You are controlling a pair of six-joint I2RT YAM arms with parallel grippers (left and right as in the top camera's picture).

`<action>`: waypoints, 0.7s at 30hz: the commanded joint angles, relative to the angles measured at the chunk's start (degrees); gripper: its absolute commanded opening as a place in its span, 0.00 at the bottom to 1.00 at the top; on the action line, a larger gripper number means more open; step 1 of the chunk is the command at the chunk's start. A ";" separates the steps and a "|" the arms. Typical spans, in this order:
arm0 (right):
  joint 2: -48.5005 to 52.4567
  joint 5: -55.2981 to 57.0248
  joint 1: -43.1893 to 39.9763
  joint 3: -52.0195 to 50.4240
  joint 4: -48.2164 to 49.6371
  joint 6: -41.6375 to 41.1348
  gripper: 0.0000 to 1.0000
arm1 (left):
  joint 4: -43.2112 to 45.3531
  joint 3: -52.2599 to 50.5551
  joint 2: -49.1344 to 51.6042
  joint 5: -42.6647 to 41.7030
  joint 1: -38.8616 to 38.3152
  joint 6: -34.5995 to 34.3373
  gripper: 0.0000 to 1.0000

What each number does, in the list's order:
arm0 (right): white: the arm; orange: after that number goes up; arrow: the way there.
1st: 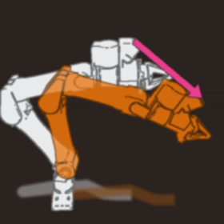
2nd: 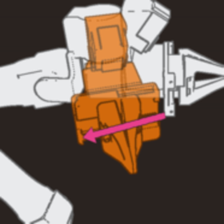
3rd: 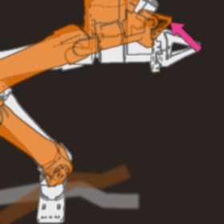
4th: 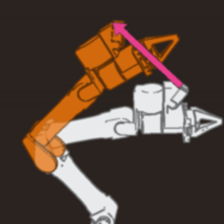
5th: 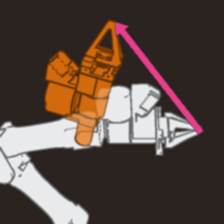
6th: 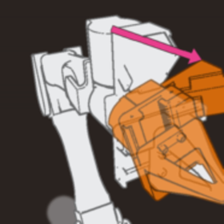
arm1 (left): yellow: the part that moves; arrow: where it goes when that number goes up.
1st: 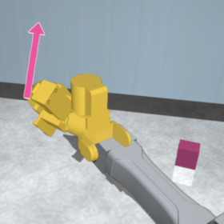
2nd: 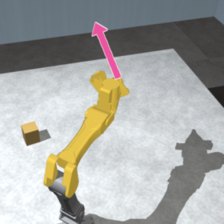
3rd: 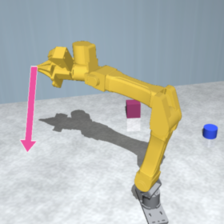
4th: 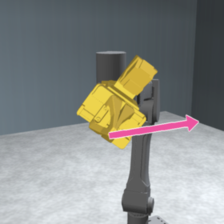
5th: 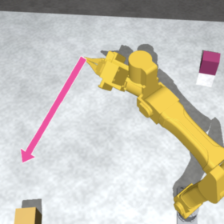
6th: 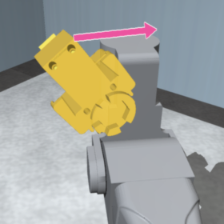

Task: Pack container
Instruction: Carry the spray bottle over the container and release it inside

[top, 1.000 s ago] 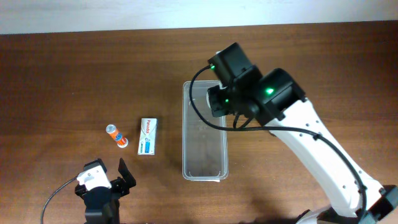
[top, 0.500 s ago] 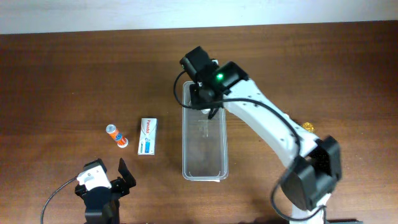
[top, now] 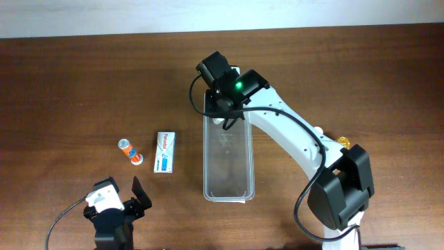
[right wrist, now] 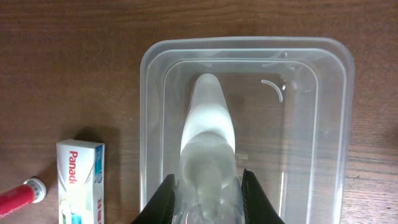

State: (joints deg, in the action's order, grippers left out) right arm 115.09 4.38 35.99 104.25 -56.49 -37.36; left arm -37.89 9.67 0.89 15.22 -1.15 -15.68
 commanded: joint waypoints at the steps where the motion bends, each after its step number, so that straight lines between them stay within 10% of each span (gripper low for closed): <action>1: 1.51 -1.25 0.07 1.03 0.48 -1.86 0.10 | 0.13 -0.24 -0.55 -0.02 0.31 -0.15 0.99; 8: 3.52 -2.45 0.07 0.98 0.94 -2.14 0.11 | 0.13 -0.24 -0.55 -0.02 0.31 -0.15 0.99; 21: -2.51 3.17 -0.04 1.22 0.20 4.63 0.58 | 0.15 -0.24 -0.55 -0.02 0.31 -0.15 0.99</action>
State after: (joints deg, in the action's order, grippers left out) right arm 117.10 3.68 35.99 104.47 -55.77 -34.81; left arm -37.87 9.67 0.89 15.22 -1.15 -15.68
